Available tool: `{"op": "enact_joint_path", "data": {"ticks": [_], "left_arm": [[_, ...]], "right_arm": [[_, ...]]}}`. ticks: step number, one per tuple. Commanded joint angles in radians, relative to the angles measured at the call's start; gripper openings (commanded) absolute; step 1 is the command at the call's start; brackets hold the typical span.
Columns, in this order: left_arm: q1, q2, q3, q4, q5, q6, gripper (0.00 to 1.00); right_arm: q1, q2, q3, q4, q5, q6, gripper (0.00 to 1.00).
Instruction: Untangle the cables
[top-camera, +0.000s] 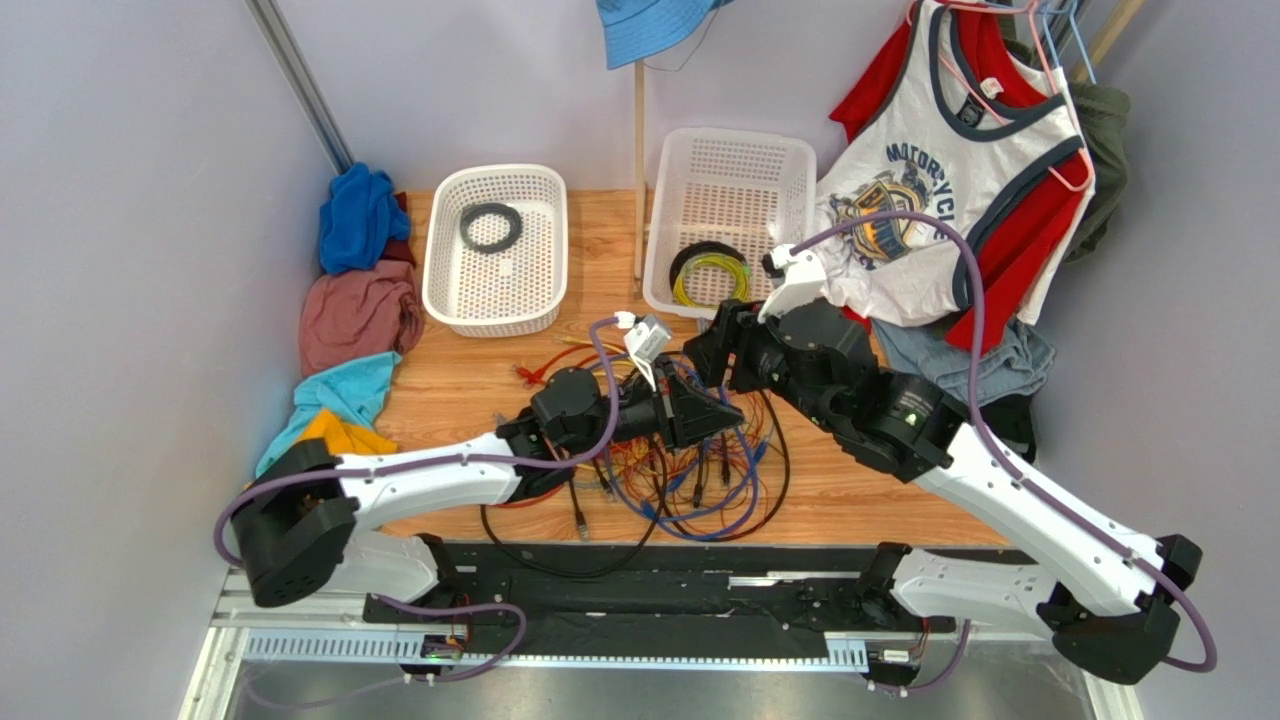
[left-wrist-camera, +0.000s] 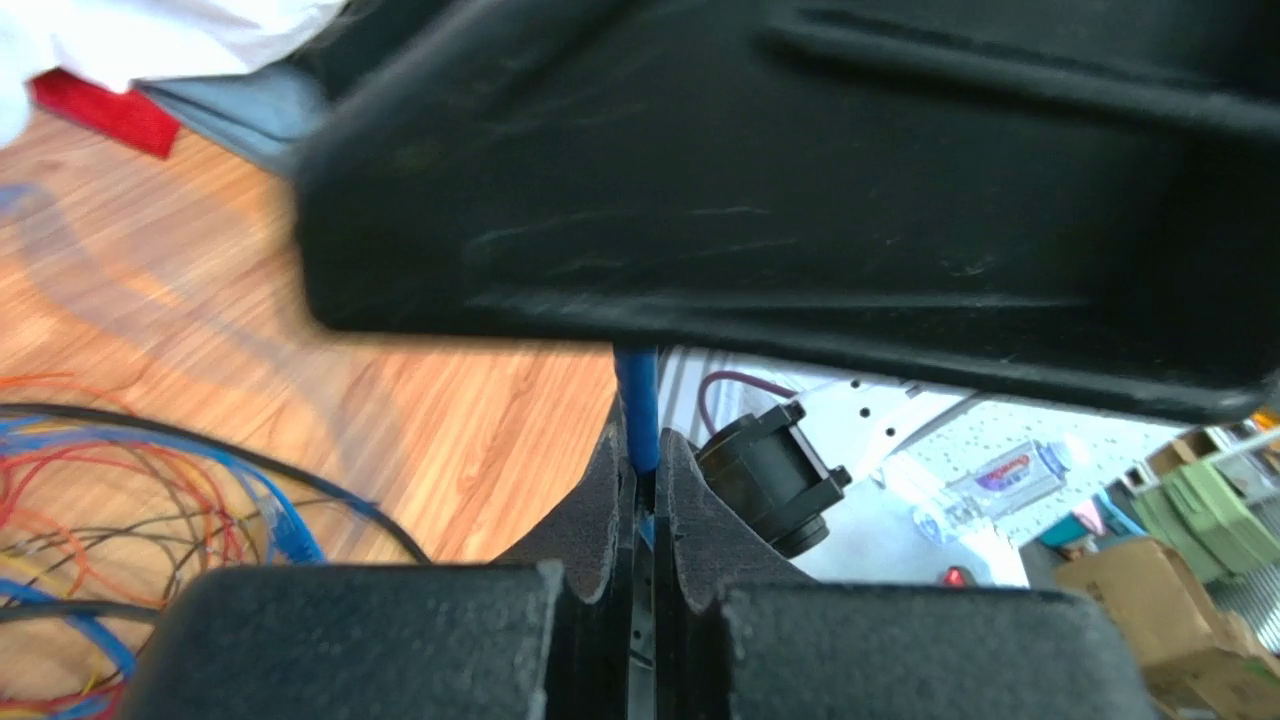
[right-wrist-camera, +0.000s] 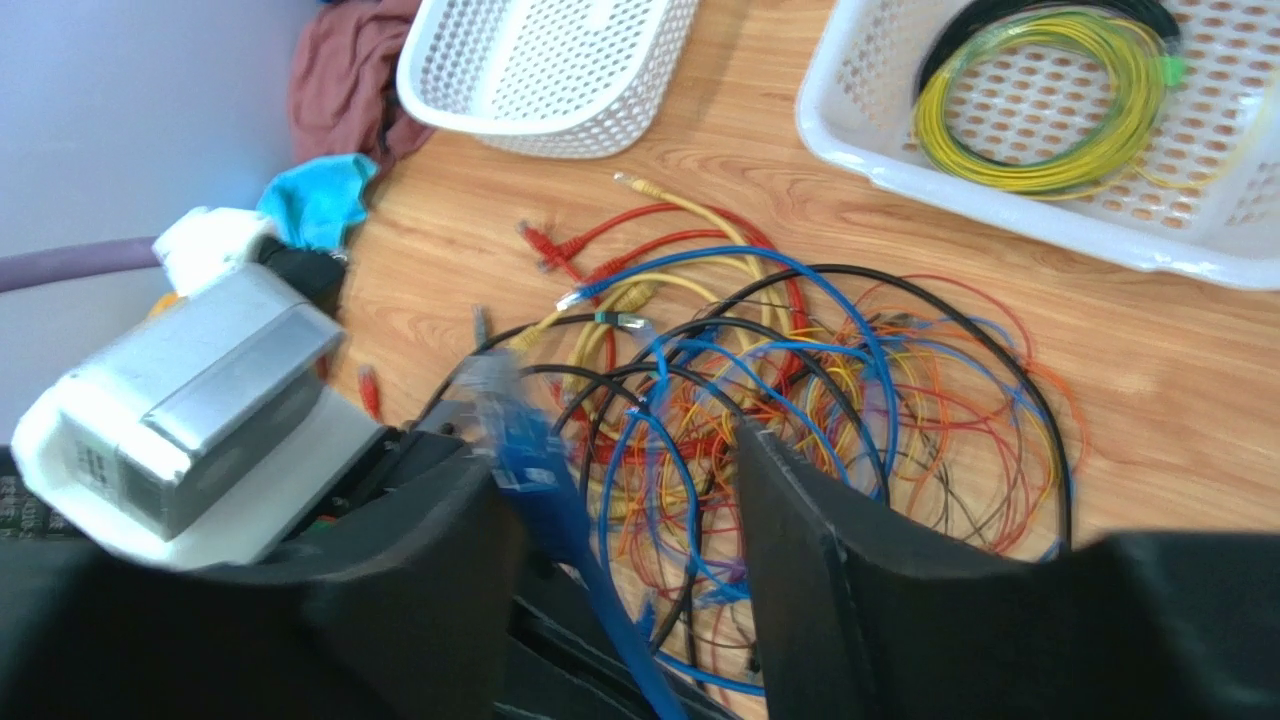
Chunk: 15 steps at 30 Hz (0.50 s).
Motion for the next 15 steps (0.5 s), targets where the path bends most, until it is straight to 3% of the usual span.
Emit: {"op": "enact_joint_path", "data": {"ticks": [1,3,9,15], "left_arm": [[-0.005,-0.164,0.053,-0.286,-0.115,0.091,0.00],[-0.004,-0.242,0.077,-0.500,-0.225,0.116,0.00],[0.054,-0.382,0.146,-0.885,-0.395,0.128,0.00],[0.137,-0.442,0.284,-1.078,-0.490,0.171,0.00]], "right_arm": [[0.003,-0.109,-0.036,-0.026,0.117,-0.010,0.67],[0.003,-0.140,-0.068,-0.036,0.161,-0.011,0.73],[0.002,-0.233,-0.166,-0.050,0.235,0.022,0.74],[0.003,-0.379,-0.278,0.008,0.203,0.027,0.74]]}}
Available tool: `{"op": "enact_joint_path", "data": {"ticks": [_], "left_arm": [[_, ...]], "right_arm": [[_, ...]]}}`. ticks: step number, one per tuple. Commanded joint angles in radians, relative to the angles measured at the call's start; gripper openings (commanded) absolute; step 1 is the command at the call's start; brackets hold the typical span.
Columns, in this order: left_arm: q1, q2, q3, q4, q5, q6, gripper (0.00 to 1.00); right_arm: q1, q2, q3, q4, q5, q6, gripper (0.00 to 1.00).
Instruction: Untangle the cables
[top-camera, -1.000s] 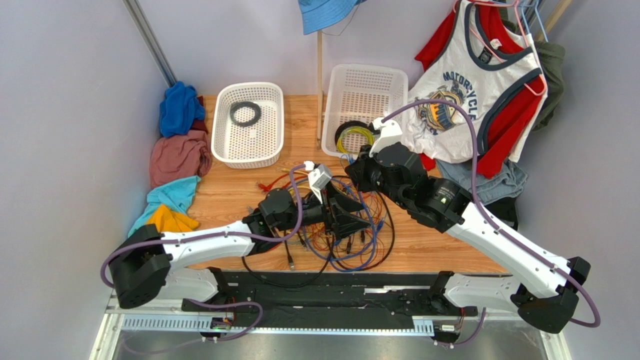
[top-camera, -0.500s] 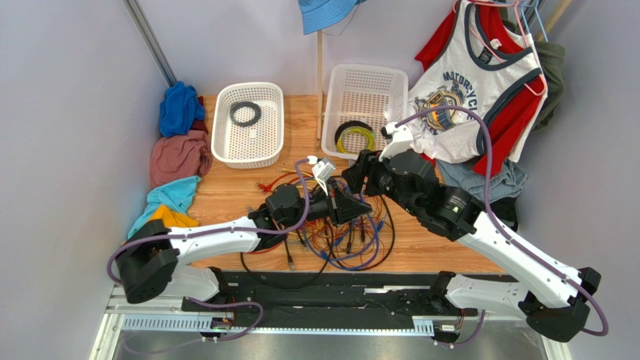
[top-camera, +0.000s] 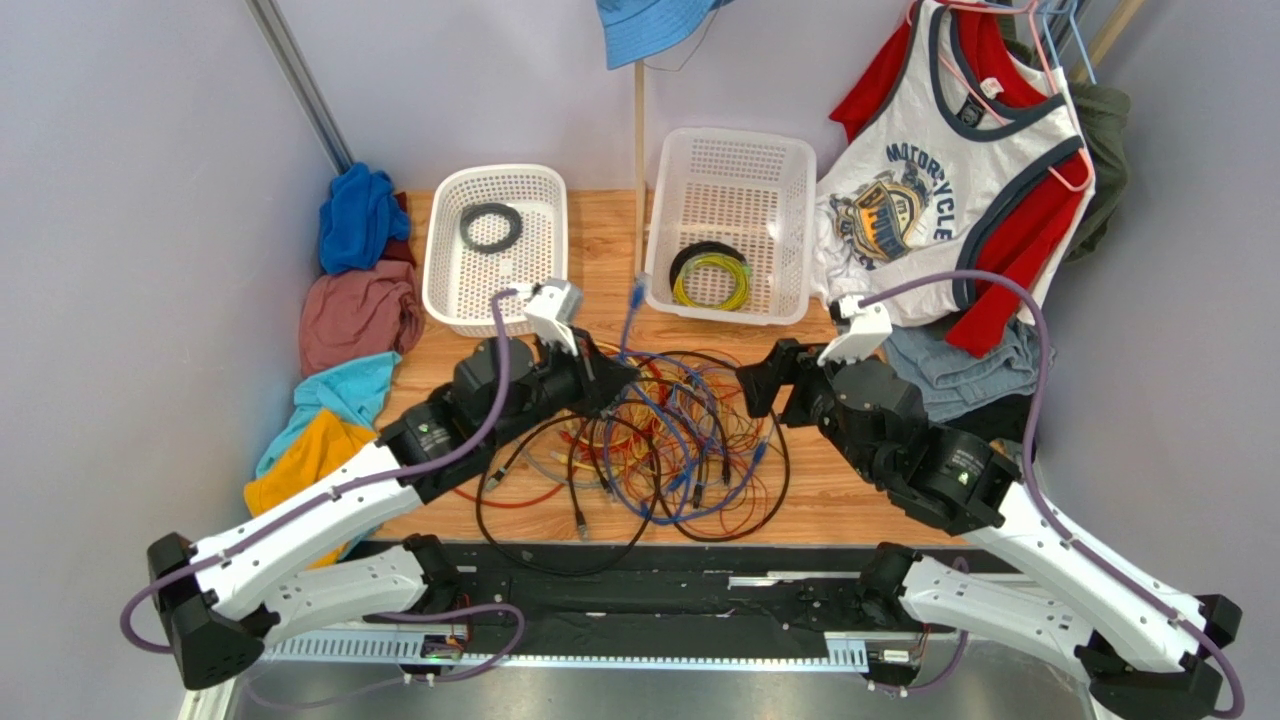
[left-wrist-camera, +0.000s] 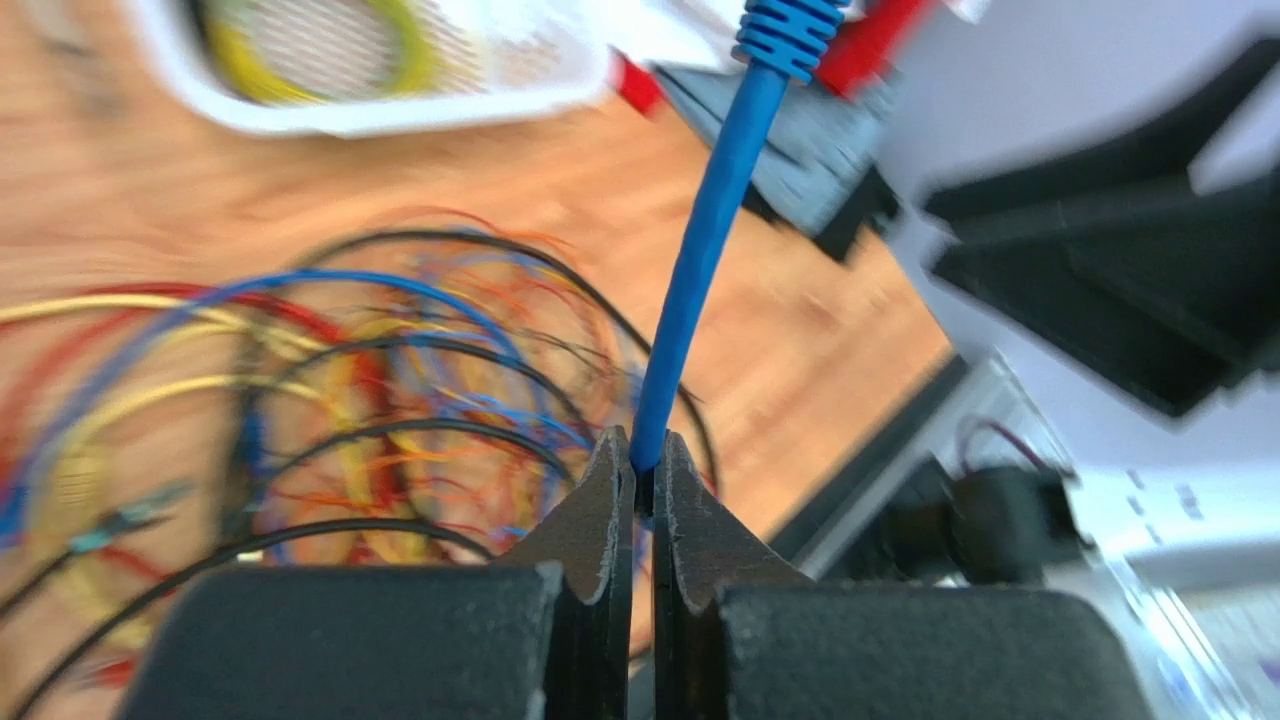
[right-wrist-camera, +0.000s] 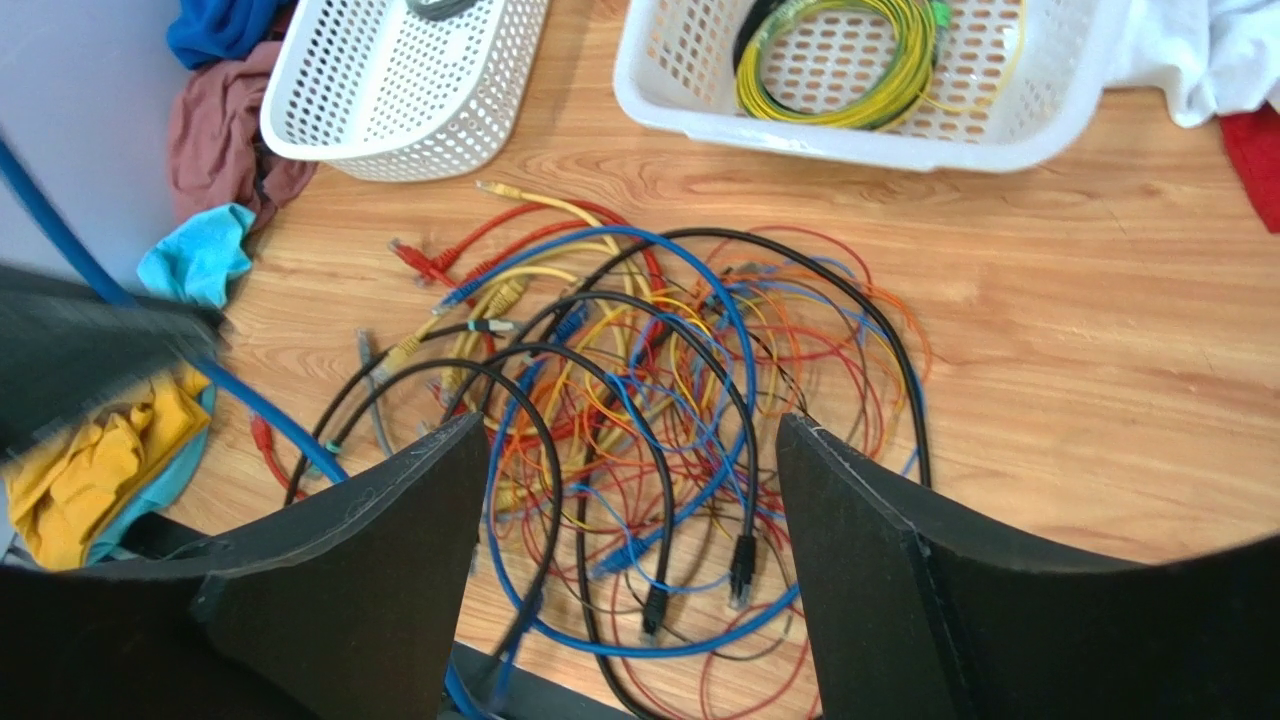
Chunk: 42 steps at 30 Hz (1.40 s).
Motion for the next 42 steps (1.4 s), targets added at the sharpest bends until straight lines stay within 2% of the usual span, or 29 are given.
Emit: {"op": "enact_joint_path", "data": {"ticks": [1,7,13,19,23,26,32,36,39,41,42], "left_arm": [[0.050,-0.041,0.145,-0.207,-0.146,0.075,0.00],[0.078,0.022,0.366,-0.305,-0.229,0.156,0.00],[0.082,0.137,0.690,-0.371,-0.277,0.245,0.00],[0.084,0.240,0.936,-0.409,-0.238,0.297,0.00],[0.084,0.267,0.970,-0.422,-0.202,0.303,0.00],[0.084,0.275,0.958,-0.418,-0.188,0.297,0.00],[0.084,0.280,0.938,-0.417,-0.166,0.297,0.00],[0.084,0.280,0.914,-0.409,-0.152,0.296,0.00],[0.084,0.275,0.895,-0.408,-0.152,0.299,0.00],[0.084,0.272,0.883,-0.403,-0.154,0.299,0.00],[0.084,0.268,0.871,-0.402,-0.154,0.299,0.00]], "right_arm": [[-0.003,-0.131,-0.060,0.049,0.010,-0.003,0.74],[-0.003,-0.275,-0.150,0.142,-0.071,-0.028,0.71],[-0.003,-0.253,-0.193,0.112,-0.119,-0.030,0.70],[-0.001,-0.204,-0.300,0.284,-0.264,-0.014,0.70],[-0.003,-0.152,-0.330,0.475,-0.367,-0.010,0.72],[-0.003,-0.083,-0.309,0.542,-0.427,-0.016,0.73],[-0.001,0.008,-0.273,0.683,-0.438,-0.043,0.73],[-0.001,0.106,-0.218,0.708,-0.433,-0.065,0.73],[-0.001,0.152,-0.210,0.758,-0.456,-0.062,0.68],[-0.001,0.186,-0.206,0.790,-0.436,-0.065,0.51],[-0.001,0.203,-0.178,0.786,-0.418,-0.068,0.36]]}}
